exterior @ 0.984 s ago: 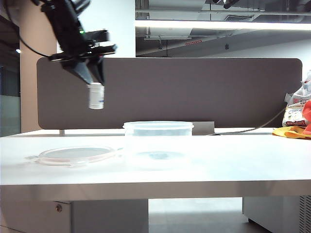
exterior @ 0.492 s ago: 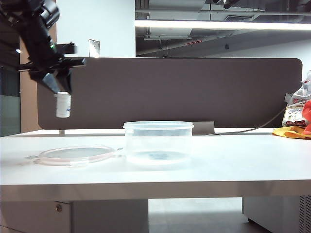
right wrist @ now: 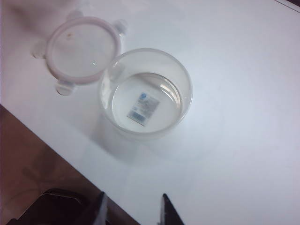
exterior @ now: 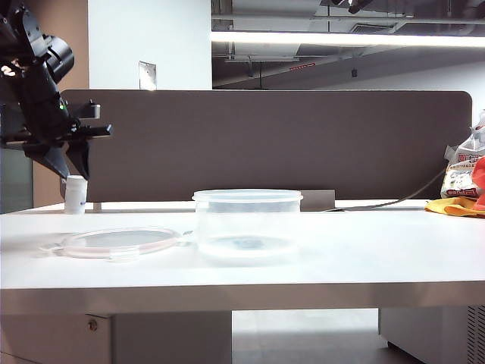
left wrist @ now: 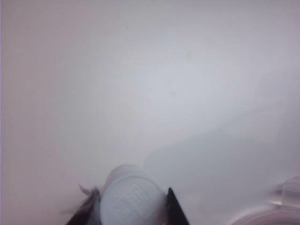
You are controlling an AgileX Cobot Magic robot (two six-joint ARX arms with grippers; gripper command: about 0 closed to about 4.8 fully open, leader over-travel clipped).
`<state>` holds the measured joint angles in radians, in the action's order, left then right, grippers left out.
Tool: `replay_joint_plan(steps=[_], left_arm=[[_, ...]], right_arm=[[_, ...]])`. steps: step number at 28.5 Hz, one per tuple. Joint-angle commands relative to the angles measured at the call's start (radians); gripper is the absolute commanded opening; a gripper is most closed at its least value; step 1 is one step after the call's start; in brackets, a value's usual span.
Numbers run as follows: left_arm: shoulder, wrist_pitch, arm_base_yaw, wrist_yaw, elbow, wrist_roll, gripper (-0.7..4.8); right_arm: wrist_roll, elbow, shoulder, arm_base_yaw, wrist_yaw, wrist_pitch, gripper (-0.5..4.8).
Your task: Remove the lid of the round box, pick up the small white medicine bottle inside, and place it on the table.
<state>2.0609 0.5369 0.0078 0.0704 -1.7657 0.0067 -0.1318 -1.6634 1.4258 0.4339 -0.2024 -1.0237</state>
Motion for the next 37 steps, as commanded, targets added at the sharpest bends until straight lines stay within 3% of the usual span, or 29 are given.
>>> replay_joint_plan(steps=[1,9,15,19,25,37], left_arm=[[0.023,-0.007,-0.002,0.004,-0.002,0.0,0.57],[0.06,0.009,-0.003,0.004,-0.002,0.0,0.64],[0.06,0.011,-0.003,0.001,-0.002,0.0,1.55],[0.06,0.014,-0.003,0.001,-0.002,0.001,1.65],[0.06,0.008,-0.003,-0.006,-0.002,0.003,3.13],[0.002,-0.042,-0.003,-0.003,-0.004,-0.008,3.14]], right_arm=[[-0.003,-0.002,-0.005,0.001,-0.001,0.003,1.48],[-0.003,-0.002,-0.005,0.001,-0.001,0.004,1.48],[-0.003,-0.002,-0.004,0.001,-0.001,0.004,1.48],[-0.003,-0.002,-0.004,0.001,-0.001,0.002,1.48],[-0.003,-0.002,-0.004,0.001,-0.002,-0.008,1.48],[-0.037,-0.002,-0.005,0.001,-0.013,-0.011,1.47]])
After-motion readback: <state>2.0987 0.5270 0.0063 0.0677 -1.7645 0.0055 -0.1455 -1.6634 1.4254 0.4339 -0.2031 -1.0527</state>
